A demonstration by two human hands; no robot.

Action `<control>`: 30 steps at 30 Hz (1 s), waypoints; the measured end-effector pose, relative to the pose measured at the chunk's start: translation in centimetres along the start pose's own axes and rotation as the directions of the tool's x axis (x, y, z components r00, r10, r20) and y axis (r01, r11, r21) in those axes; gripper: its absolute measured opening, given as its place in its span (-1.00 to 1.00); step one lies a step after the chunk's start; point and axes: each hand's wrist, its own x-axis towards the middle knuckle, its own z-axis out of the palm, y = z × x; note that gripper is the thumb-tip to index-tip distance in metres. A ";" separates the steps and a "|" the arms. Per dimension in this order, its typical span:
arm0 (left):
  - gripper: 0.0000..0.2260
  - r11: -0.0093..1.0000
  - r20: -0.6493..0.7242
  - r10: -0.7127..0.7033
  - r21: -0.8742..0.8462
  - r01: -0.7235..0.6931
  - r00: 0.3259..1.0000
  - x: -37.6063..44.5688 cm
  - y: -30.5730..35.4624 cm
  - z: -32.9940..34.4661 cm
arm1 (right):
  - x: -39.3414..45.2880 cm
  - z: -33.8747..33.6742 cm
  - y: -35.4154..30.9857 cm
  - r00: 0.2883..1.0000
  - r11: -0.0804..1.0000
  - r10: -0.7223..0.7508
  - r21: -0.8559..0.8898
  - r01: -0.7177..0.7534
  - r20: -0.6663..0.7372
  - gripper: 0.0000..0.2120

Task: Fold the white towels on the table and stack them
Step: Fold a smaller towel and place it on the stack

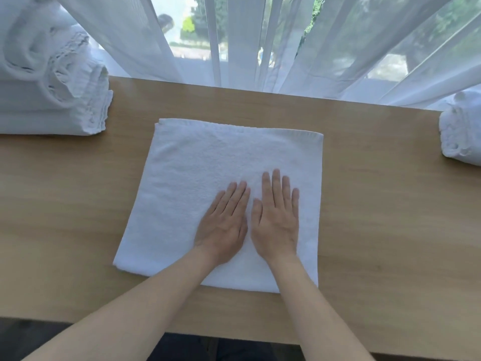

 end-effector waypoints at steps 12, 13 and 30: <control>-0.43 0.954 -0.020 -0.294 0.053 0.295 0.956 5.4 -14.4 -4.9 | -5.2 -0.1 2.3 0.952 0.933 0.297 -0.235 -0.273 0.076 -0.40; -0.42 0.971 -0.014 -0.235 0.033 0.236 0.972 4.3 -13.5 -4.7 | -5.5 -0.1 1.5 0.964 0.947 0.257 -0.218 -0.236 0.073 -0.39; -0.50 0.903 -0.041 0.421 -0.077 -0.423 0.906 -13.6 -17.9 -5.8 | -11.8 -1.1 0.0 0.924 0.991 0.008 -0.127 0.044 0.381 -0.19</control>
